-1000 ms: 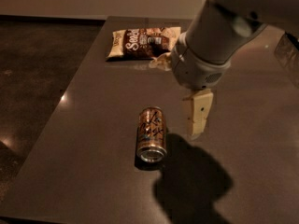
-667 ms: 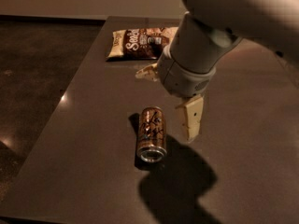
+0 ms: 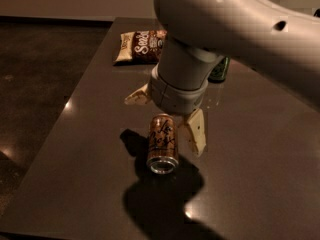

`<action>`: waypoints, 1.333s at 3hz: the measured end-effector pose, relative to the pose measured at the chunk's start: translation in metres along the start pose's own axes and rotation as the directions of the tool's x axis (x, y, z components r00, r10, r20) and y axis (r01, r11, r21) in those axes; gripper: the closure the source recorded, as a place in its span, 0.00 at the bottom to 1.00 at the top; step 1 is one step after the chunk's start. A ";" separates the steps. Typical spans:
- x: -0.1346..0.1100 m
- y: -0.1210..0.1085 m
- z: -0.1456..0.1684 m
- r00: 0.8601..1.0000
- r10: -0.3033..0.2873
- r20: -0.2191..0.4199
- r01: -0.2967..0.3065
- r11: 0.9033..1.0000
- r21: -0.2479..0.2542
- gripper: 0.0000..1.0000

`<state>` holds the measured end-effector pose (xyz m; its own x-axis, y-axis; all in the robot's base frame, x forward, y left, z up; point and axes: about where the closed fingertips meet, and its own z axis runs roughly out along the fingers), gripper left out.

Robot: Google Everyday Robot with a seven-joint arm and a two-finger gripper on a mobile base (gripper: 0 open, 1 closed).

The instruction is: Move orange can near brown chip bag

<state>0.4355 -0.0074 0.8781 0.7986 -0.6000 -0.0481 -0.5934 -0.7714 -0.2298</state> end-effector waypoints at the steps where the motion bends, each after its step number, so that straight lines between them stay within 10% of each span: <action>1: -0.006 0.000 0.010 0.998 -0.068 -0.006 0.067 0.997 -0.044 0.00; 3: -0.010 0.001 0.023 0.995 -0.101 -0.010 0.099 0.990 -0.100 0.00; 4: -0.009 0.001 0.029 0.996 -0.089 -0.011 0.087 0.989 -0.121 0.17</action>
Offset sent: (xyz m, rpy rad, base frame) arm -0.0053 0.0106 -0.0283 -0.1092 0.0285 0.1168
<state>0.4302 0.0036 0.8506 0.8469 -0.5314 -0.0171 -0.5297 -0.8405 -0.1136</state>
